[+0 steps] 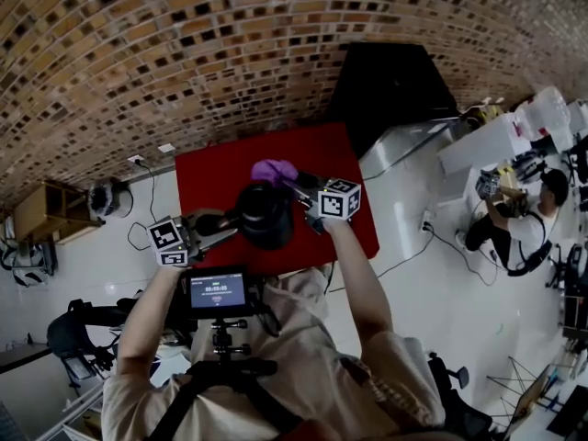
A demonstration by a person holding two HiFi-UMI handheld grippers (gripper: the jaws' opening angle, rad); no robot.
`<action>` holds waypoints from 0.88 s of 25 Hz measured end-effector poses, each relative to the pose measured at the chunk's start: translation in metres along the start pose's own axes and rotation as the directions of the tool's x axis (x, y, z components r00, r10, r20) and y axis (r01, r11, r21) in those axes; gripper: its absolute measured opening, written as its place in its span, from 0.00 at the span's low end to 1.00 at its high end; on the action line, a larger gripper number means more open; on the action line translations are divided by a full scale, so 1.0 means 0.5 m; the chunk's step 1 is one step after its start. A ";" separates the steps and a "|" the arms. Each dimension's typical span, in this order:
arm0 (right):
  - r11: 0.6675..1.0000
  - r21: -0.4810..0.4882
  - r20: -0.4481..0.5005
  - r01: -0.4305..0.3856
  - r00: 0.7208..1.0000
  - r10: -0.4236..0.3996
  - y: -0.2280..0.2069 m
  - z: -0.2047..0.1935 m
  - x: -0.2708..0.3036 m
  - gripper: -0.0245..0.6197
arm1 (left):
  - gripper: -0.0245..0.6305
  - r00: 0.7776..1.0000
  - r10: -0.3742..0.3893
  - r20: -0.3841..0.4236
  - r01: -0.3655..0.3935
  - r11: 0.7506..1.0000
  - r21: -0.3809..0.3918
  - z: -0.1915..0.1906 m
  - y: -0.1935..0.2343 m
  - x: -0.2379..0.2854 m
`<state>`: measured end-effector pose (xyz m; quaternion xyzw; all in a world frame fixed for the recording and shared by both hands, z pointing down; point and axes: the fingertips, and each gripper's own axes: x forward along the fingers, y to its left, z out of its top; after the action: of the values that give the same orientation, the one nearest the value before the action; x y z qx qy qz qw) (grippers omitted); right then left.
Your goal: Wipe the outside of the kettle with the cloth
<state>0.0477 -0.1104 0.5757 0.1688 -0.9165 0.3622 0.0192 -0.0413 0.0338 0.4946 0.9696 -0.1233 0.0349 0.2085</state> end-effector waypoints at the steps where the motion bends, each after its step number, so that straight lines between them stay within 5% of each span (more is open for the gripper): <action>1: 0.998 0.026 -0.022 -0.050 0.999 0.050 -0.005 -0.005 0.015 0.30 | 0.18 1.000 -0.010 0.016 0.010 1.000 -0.003 0.003 -0.004 -0.001; 4: 0.996 0.076 -0.034 -0.056 0.998 0.059 -0.041 -0.006 0.017 0.30 | 0.18 0.999 0.009 0.041 -0.008 1.000 -0.023 0.008 0.002 0.001; 7: 0.977 0.026 0.032 0.212 0.977 -0.213 -0.080 0.032 -0.092 0.30 | 0.18 0.995 0.099 0.028 -0.097 0.993 -0.068 0.004 0.038 0.004; 10: 0.924 -0.157 0.145 0.348 0.934 -0.327 0.039 0.072 -0.170 0.30 | 0.19 0.978 0.208 -0.006 -0.208 0.974 -0.095 -0.005 0.093 -0.008; 12: 0.871 -0.334 0.145 0.359 0.933 -0.329 0.142 0.044 -0.150 0.30 | 0.19 0.964 0.264 -0.032 -0.266 0.960 -0.090 -0.007 0.125 -0.016; 16: 0.806 -0.543 0.024 0.237 0.963 -0.267 0.296 -0.061 -0.006 0.30 | 0.19 0.943 0.330 -0.042 -0.333 0.937 -0.105 -0.010 0.165 -0.024; 20: 0.706 -0.670 -0.030 0.227 0.943 -0.331 0.313 -0.102 0.076 0.30 | 0.19 0.952 0.303 -0.033 -0.305 0.946 -0.114 0.006 0.159 -0.010; 22: 0.695 -0.672 -0.018 0.257 0.932 -0.363 0.292 -0.094 0.060 0.30 | 0.19 0.959 0.282 -0.022 -0.282 0.953 -0.112 0.012 0.150 -0.009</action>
<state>-0.0316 0.0116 0.5191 0.2760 -0.9385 0.0188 0.2068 -0.0644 -0.0339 0.5180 0.9286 -0.2615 0.0600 0.2565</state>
